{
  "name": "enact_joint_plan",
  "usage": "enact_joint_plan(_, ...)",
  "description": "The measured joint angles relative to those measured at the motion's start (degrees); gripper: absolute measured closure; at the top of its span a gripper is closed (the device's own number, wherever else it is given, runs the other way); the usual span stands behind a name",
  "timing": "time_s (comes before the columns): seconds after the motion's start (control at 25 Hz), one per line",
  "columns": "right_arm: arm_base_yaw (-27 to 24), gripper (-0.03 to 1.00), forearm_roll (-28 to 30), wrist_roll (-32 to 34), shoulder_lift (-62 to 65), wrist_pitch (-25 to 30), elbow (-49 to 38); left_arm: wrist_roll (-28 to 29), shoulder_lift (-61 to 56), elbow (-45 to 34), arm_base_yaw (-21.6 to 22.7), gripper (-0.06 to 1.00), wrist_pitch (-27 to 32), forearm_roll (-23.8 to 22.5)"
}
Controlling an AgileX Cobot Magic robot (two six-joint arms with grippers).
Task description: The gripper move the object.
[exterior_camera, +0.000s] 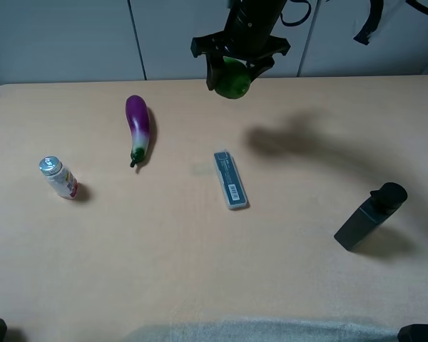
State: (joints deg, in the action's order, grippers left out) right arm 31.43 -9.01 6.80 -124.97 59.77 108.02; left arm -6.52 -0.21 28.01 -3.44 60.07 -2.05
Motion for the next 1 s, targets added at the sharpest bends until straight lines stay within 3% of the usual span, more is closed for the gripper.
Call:
enact_joint_plan(0.6, 2.36, 0.5, -2.54, 0.0, -2.35, -7.06, 0.0, 0.0, 0.0, 0.0, 0.0, -0.03, 0.0, 0.0)
enact_joint_plan(1.0, 2.86, 0.5, -3.45, -1.46, -2.26, -14.79, 0.0, 0.0, 0.0, 0.0, 0.0, -0.03, 0.0, 0.0)
